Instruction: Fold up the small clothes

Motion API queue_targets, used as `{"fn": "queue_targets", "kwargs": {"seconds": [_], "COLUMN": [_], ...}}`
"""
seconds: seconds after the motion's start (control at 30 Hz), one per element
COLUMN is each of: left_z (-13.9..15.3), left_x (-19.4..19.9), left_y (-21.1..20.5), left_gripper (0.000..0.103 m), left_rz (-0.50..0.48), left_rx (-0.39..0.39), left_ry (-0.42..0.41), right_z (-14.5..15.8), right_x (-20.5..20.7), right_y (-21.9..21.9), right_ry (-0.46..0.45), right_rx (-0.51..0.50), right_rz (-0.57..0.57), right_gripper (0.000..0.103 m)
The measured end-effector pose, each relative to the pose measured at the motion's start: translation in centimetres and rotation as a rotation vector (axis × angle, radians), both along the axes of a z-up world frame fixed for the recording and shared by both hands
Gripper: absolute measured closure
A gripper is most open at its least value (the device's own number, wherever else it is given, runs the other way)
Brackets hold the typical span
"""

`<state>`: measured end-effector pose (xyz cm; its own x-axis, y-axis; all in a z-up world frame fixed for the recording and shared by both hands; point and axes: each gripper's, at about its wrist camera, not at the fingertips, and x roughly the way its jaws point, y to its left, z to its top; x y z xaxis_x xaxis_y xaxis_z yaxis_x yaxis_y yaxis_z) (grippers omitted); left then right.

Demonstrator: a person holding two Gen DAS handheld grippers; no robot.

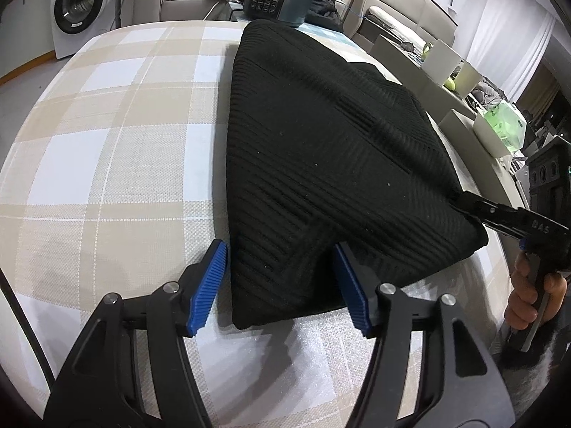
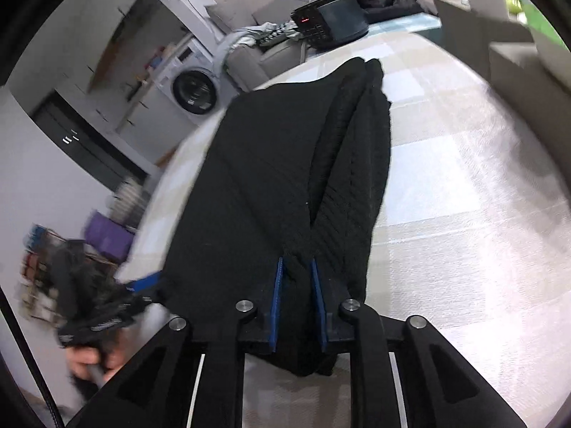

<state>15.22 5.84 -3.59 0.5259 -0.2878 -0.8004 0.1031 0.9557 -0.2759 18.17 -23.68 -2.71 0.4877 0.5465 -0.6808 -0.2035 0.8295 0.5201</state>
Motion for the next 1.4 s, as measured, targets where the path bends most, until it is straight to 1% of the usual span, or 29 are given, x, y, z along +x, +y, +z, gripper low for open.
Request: {"fn": "queue_targets", "kwargs": {"seconds": [0.03,0.1,0.13,0.2,0.3,0.4,0.43,0.47,0.5,0.53,0.6,0.63,0.67,0.7,0.77,0.87,0.9,0.93,0.97,1.0,1.07,1.13,1.23,1.27,1.33,1.4], "left_z": [0.0,0.0,0.0,0.0,0.0,0.0,0.0,0.0,0.0,0.0,0.0,0.0,0.0,0.0,0.1,0.1,0.0,0.0,-0.1,-0.1,-0.1,-0.1,-0.1,-0.1,0.0,0.4], "left_x": [0.0,-0.1,-0.1,-0.1,0.0,0.0,0.0,0.1,0.2,0.2,0.4,0.5,0.6,0.8,1.0,1.0,0.9,0.9,0.7,0.6,0.6,0.6,0.5,0.4,0.3,0.1], "left_y": [-0.1,-0.3,-0.4,-0.4,-0.4,-0.4,-0.4,-0.4,-0.4,-0.3,0.0,0.1,0.2,0.2,0.0,-0.3,-0.3,-0.4,-0.4,-0.4,-0.5,-0.5,-0.6,-0.6,-0.5,-0.2], "left_gripper": [0.044,0.043,0.043,0.043,0.043,0.042,0.042,0.042,0.042,0.042,0.042,0.042,0.042,0.042,0.042,0.042,0.042,0.042,0.042,0.042,0.042,0.042,0.041,0.041,0.041,0.041], "left_rz": [0.001,0.002,0.002,0.002,0.001,0.0,0.001,0.001,0.0,0.001,0.003,0.004,0.005,0.004,0.004,0.0,-0.002,-0.006,-0.008,-0.009,-0.012,-0.012,-0.02,-0.024,-0.034,-0.037], "left_rx": [0.004,0.012,0.016,0.017,0.016,0.022,0.02,0.015,0.01,0.005,-0.024,-0.034,-0.041,-0.045,-0.039,-0.027,-0.022,-0.018,-0.015,-0.012,-0.004,-0.002,-0.001,0.003,0.02,0.013], "left_ry": [-0.001,-0.005,-0.005,-0.003,-0.002,-0.004,-0.005,-0.004,-0.003,-0.001,0.004,0.006,0.008,0.009,0.005,-0.003,-0.005,-0.003,-0.007,-0.007,-0.008,-0.008,-0.009,-0.007,0.008,0.01], "right_z": [-0.3,-0.9,-0.9,-0.4,1.5,2.4,2.1,1.6,1.1,1.0,1.4,1.8,2.0,2.2,1.8,0.5,0.1,0.1,0.2,0.5,1.3,1.5,0.1,-0.1,0.4,0.8], "right_x": [0.1,0.2,0.1,-0.3,-1.3,-2.2,-2.4,-2.5,-2.5,-2.8,-3.3,-3.7,-3.9,-3.9,-3.6,-2.6,-2.4,-3.0,-3.1,-3.4,-4.0,-4.5,-4.5,-4.6,-4.8,-4.9], "right_y": [-0.3,-0.7,-0.8,-0.7,0.0,0.3,0.5,0.6,0.4,0.0,-0.6,-0.8,-0.9,-0.9,-0.3,0.7,0.9,1.0,1.2,1.3,1.5,1.4,1.3,1.3,1.5,1.5], "right_ry": [0.003,0.017,0.01,-0.021,-0.067,-0.058,-0.047,-0.033,-0.011,-0.006,-0.03,-0.051,-0.067,-0.077,-0.069,-0.051,-0.047,-0.05,-0.055,-0.059,-0.08,-0.072,-0.023,-0.02,-0.033,-0.029], "right_rx": [0.027,0.042,0.049,0.041,0.05,-0.03,-0.109,-0.15,-0.152,-0.117,-0.08,-0.066,-0.059,-0.055,-0.071,-0.124,-0.129,-0.125,-0.112,-0.078,-0.073,-0.081,-0.154,-0.165,-0.191,-0.205], "right_rz": [0.021,0.034,0.044,0.043,0.059,0.057,0.052,0.046,0.036,0.027,0.014,0.017,0.017,0.019,0.033,0.053,0.056,0.058,0.07,0.095,0.113,0.117,0.083,0.077,0.075,0.079], "right_gripper": [0.082,0.082,0.082,0.095,0.098,0.098,0.098,0.098,0.097,0.097,0.09,0.088,0.084,0.076,0.068,0.068,0.069,0.073,0.087,0.096,0.097,0.097,0.098,0.098,0.098,0.096]}}
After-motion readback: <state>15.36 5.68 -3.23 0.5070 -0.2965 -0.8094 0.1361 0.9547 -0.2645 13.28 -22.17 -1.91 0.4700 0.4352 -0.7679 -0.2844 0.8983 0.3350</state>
